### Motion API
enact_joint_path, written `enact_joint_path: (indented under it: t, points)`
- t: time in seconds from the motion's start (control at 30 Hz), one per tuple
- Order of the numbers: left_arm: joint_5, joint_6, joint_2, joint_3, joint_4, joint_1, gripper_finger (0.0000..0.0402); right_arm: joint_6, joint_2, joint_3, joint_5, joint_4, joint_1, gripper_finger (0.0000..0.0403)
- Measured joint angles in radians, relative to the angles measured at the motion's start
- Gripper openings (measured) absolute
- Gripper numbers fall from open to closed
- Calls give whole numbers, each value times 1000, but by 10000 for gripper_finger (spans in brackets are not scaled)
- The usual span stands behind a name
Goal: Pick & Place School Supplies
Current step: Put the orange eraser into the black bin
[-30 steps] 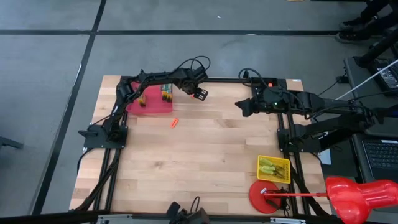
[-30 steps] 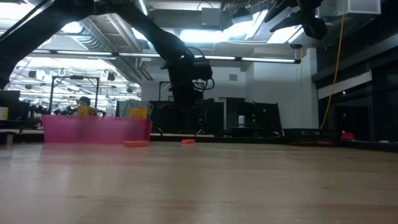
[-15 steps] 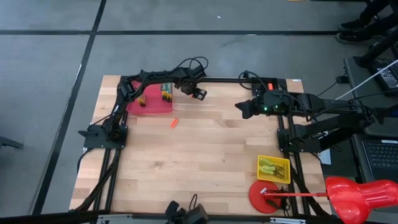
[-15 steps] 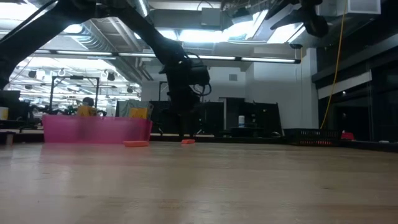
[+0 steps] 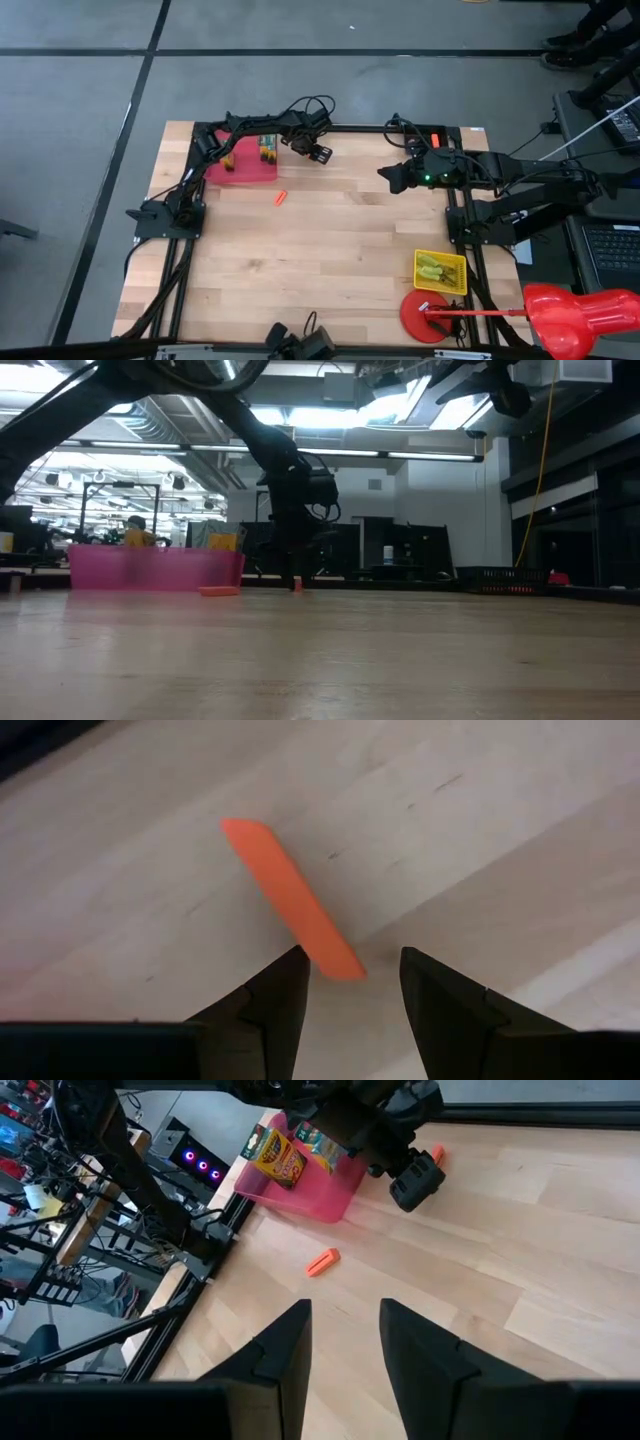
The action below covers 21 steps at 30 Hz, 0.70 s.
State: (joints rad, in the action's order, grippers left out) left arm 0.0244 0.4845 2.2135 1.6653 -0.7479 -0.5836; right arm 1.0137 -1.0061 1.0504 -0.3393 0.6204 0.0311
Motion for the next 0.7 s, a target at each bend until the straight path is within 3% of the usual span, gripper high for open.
enact_joint_path:
  t: [0.7]
  points:
    - [63, 52, 0, -1, 32, -2, 157, -8, 0, 0, -5, 0, 0, 124]
